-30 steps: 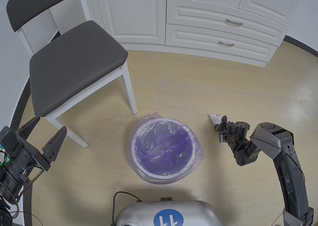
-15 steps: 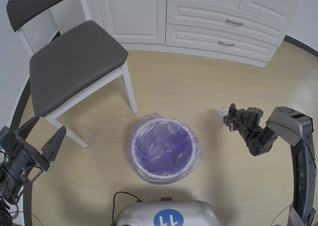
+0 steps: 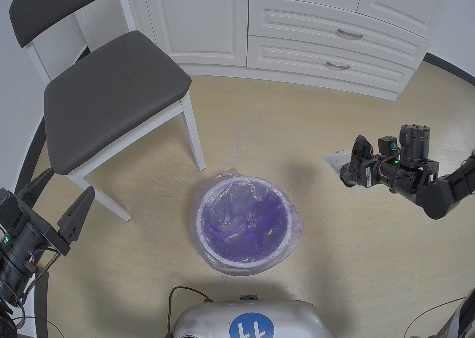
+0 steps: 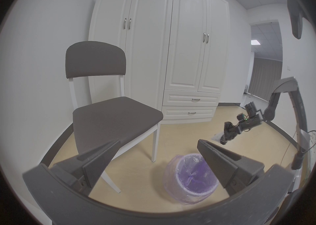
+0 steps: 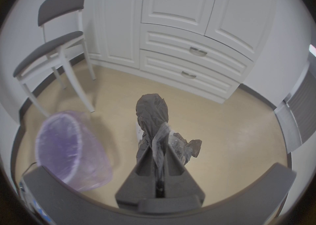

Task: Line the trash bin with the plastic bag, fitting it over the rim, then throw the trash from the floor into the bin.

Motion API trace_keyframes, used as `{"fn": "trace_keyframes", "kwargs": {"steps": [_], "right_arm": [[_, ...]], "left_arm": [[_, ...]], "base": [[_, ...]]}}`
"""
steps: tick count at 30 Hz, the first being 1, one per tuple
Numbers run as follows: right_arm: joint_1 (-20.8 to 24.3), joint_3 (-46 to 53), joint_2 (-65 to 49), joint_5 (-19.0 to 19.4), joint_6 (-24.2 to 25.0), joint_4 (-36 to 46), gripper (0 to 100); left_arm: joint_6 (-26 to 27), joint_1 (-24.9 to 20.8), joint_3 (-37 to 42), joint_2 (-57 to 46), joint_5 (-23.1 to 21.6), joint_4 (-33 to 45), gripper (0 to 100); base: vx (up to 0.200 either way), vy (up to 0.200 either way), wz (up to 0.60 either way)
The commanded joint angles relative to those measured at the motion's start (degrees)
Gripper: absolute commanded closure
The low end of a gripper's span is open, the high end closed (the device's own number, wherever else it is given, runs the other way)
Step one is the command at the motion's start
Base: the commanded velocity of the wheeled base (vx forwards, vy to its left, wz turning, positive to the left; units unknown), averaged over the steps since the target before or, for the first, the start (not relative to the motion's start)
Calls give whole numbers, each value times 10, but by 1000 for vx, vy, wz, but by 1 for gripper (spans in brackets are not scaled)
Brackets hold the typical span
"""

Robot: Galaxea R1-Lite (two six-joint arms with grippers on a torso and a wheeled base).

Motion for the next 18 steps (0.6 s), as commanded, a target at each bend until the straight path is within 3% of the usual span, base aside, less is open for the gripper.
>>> {"fn": "trace_keyframes", "kwargs": {"steps": [1,5,8,13,14,17,18], "right_arm": [[90,34,-181,38,53,128,100],[137,7,-228,93,106,239,100],[174,-10,-235,112,146,275,100],[240,-27,-218,115,212,271,100],[279,-40,-200,114,260,270,100],[312,-62,-179,109,312,270,100],[330,-84,-157,108,358,272,100]], "left_arm": [[16,-1,0,-22,-1,0,0],[21,-1,0,-28,-1,0,0],[31,-1,-1,-35,-1,1,0],[40,-2,2,-40,-2,1,0],[45,-4,2,-40,-2,1,0],[49,-8,2,-40,-1,1,0],[49,-11,2,-46,-2,1,0]], "base": [[0,0,0],[0,0,0],[0,0,0],[0,0,0],[0,0,0],[0,0,0],[0,0,0]]}}
